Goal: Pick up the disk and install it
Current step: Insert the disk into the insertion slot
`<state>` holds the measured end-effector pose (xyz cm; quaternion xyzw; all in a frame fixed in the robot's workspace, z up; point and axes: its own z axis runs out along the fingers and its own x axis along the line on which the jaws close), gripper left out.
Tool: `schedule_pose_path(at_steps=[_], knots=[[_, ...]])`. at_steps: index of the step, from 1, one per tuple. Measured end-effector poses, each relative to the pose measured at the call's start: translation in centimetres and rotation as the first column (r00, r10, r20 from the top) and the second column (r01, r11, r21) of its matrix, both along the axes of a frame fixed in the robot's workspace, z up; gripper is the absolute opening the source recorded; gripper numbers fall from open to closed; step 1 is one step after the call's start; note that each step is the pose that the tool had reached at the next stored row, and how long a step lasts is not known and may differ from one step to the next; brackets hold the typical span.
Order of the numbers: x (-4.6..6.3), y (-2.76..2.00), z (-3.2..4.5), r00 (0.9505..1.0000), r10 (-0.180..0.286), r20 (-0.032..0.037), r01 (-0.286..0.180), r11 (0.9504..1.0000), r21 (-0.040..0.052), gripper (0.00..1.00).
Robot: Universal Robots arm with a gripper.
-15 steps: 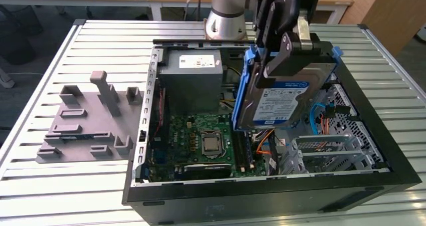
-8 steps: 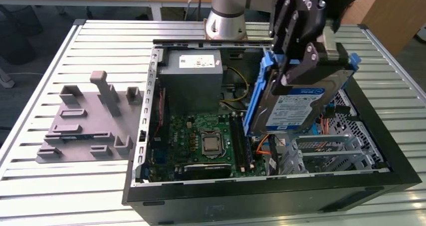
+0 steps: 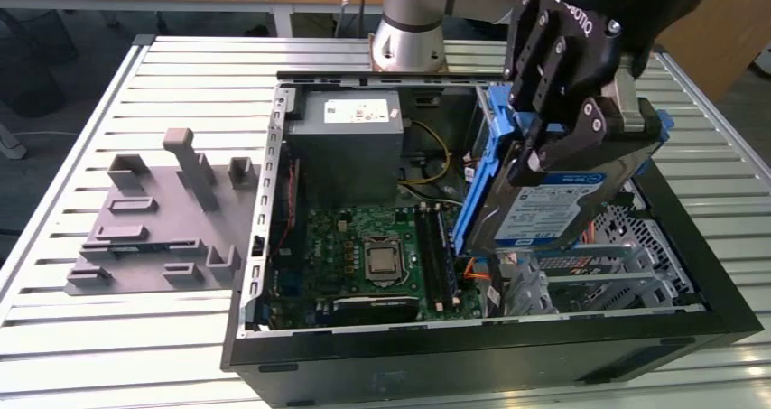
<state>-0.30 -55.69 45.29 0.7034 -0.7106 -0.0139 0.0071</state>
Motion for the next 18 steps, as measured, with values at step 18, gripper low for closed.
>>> schedule_pose_path(at_steps=[18], knots=[[4.9,-0.28,-0.22,1.0,0.0,-0.0001,0.0,1.0,0.0059,0.36]])
